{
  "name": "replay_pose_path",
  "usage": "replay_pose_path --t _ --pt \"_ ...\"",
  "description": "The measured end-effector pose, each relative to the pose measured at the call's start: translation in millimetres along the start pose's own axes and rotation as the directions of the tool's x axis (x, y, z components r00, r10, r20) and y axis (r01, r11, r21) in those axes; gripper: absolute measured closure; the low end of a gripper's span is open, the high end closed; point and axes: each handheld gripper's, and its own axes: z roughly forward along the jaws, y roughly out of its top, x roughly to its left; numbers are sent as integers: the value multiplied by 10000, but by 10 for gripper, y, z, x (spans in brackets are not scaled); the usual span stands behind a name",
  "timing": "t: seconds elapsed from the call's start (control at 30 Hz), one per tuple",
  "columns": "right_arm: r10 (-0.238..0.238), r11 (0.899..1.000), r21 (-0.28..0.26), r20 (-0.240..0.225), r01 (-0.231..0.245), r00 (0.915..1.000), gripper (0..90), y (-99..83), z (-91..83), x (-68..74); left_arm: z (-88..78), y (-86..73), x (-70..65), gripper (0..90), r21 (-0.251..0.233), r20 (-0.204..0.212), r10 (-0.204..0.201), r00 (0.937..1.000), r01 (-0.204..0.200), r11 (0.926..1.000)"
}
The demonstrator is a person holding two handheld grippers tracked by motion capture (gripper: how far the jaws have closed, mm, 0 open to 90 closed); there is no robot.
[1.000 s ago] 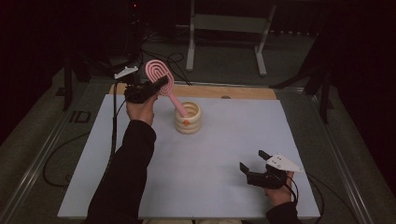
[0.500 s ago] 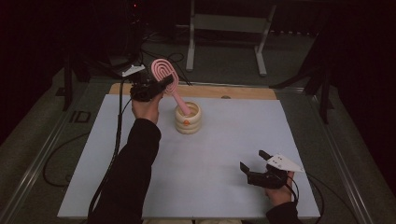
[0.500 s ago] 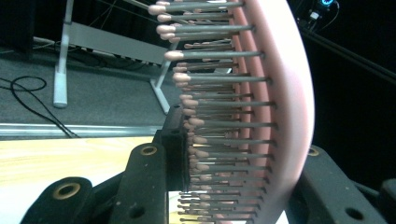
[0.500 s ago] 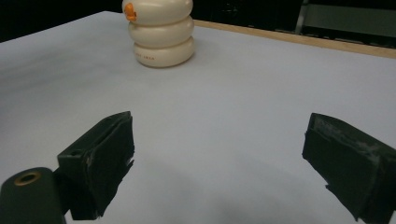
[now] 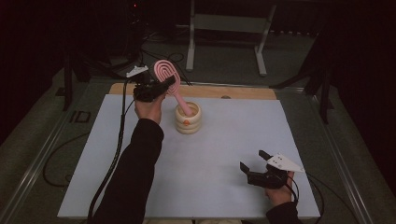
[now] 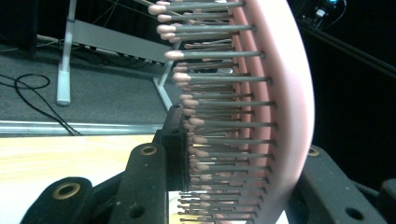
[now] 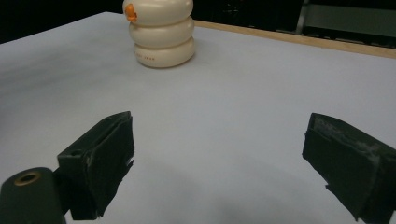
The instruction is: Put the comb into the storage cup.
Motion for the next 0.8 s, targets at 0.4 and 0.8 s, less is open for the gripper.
replay_pose_path --t 0.4,0.8 --pt "23 10000 -15 -15 -23 10000 91 3 -3 3 40 -35 -21 643 57 -49 94 9999 -94 9999" --pt "2 10000 -39 -15 -2 10000 91 3 -2 5 74 -69 -41 643 58 -42 145 9999 -145 9999"
